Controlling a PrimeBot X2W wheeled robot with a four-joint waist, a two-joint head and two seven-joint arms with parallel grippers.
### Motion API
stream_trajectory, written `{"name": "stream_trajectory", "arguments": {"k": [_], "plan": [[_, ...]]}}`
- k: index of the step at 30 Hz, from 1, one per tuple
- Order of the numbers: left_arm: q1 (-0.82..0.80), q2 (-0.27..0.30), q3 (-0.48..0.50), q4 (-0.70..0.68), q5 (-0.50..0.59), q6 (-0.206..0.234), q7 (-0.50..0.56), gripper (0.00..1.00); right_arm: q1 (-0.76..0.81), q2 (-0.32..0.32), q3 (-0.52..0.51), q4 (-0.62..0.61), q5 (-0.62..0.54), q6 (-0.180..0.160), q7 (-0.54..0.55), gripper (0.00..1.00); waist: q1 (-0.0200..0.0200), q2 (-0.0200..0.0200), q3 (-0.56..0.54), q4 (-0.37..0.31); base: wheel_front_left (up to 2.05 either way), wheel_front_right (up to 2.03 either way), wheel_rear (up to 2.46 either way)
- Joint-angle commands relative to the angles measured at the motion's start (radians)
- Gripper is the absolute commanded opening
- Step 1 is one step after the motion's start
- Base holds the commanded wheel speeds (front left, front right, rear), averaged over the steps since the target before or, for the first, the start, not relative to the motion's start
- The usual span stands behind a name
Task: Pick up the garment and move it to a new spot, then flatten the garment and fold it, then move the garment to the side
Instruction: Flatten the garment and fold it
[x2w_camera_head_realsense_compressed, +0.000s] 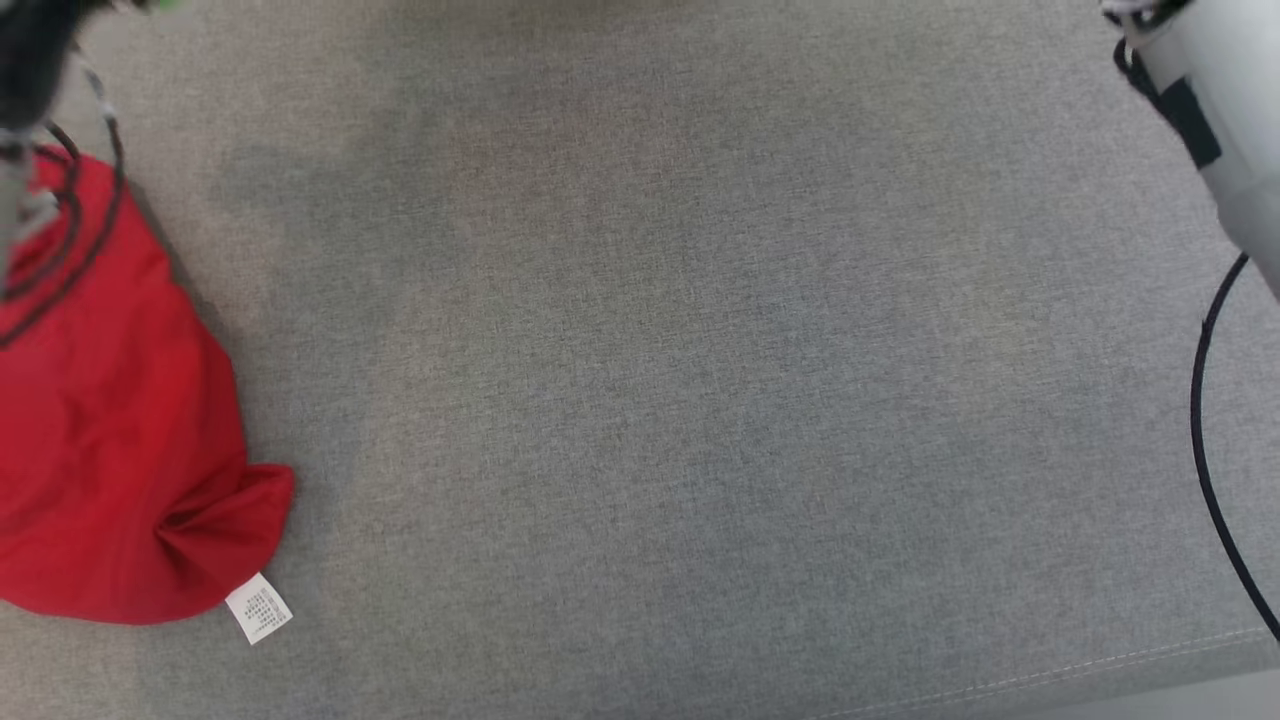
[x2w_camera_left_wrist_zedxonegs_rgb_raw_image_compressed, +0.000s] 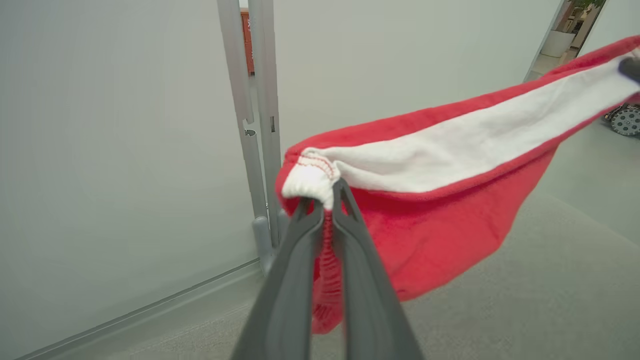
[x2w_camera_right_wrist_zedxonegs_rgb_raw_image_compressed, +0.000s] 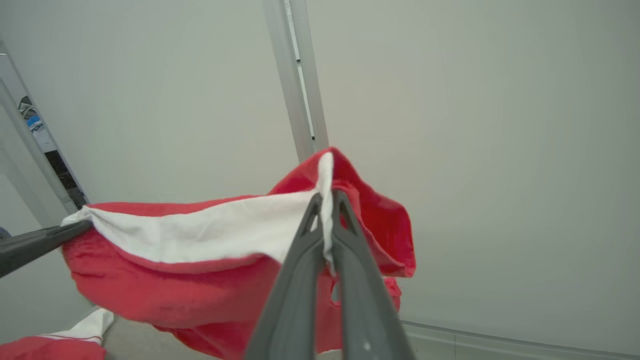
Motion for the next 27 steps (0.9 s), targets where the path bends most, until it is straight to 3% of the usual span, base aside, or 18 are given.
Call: {"name": "stream_trajectory", "arguments": {"k": [1, 8, 15, 21, 27], "plan": [[0.05, 0.01, -0.034, -0.012, -0.017, -0.002, -0.023, 0.0, 0.046, -0.018, 0.019, -0.013, 0.014, 0.0, -0.016, 0.0, -0.0001, 0.0, -0.014, 0.0, 0.0, 0.0, 0.0], [0.288, 0.084, -0.233, -0.13, -0.084, -0.001, -0.115, 0.0, 0.305, -0.146, 0.158, -0.125, 0.074, 0.0, -0.006, 0.0, -0.0001, 0.0, -0.105, -0.005, 0.0, 0.0, 0.0], [0.552, 0.161, -0.341, -0.287, -0.177, 0.016, -0.06, 0.0, 0.576, -0.291, 0.263, -0.255, 0.165, 0.0, 0.113, 0.0, -0.0001, 0.0, -0.227, -0.009, 0.0, 0.0, 0.0], [0.704, 0.223, -0.389, -0.491, -0.292, 0.092, 0.055, 0.0, 0.721, -0.415, 0.325, -0.394, 0.202, 0.0, 0.27, 0.0, -0.0001, 0.0, -0.318, -0.016, 0.0, 0.0, 0.0], [0.795, 0.255, -0.447, -0.672, -0.317, 0.168, 0.111, 0.0, 0.851, -0.565, 0.294, -0.561, 0.204, 0.0, 0.351, 0.0, -0.0001, 0.0, -0.348, -0.005, 0.0, 0.0, 0.0]]}}
